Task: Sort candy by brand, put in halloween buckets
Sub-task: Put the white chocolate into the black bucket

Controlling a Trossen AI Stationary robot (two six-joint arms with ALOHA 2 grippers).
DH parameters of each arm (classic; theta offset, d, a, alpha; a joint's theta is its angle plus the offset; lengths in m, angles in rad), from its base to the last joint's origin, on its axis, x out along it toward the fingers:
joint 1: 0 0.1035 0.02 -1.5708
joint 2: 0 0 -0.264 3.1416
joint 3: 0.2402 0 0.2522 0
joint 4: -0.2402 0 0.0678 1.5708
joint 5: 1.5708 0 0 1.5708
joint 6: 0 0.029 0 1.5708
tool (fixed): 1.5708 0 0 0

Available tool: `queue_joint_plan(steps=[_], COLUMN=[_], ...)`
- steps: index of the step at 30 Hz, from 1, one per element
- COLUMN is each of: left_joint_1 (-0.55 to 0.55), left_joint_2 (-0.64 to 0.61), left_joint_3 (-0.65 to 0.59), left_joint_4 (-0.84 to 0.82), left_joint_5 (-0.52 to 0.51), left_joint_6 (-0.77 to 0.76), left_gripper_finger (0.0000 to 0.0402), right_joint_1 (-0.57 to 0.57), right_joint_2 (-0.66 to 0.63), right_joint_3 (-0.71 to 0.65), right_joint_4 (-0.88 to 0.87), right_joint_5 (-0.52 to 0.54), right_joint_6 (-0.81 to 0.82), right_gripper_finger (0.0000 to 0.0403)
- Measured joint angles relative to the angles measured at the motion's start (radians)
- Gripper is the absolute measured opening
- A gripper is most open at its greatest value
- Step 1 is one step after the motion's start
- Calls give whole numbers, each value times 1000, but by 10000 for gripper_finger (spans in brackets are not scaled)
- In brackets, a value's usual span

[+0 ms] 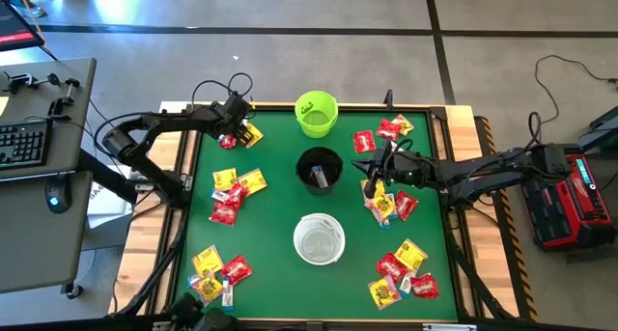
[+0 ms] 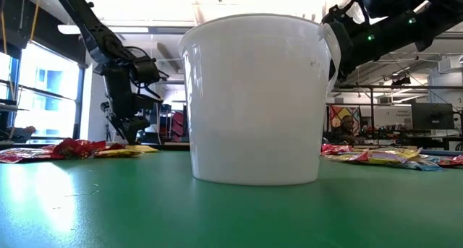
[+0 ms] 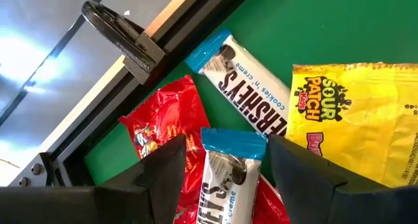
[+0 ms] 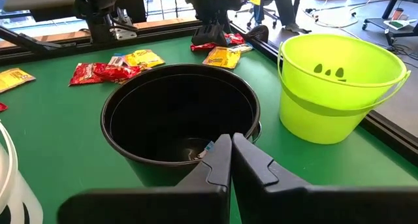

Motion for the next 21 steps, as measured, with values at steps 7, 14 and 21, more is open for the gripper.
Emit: queue_joint_plan(steps=[7,14,21], left_joint_1=[0,13,26], left_joint_2=[0,0,0], left_joint_3=[0,0,-1], left_joint_4=[6,9,14], left_joint_5=[53,49,47], left_joint_6=[9,21,59], left_gripper_finger=[176,132,88], right_joint_1=[0,0,0], right_joint_2=[0,0,0], right_joint_3=[0,0,0], right_joint_4=[0,0,0], right_joint_5=[0,0,0], right_joint_6=[0,0,0], right_gripper_finger=[0,0,0])
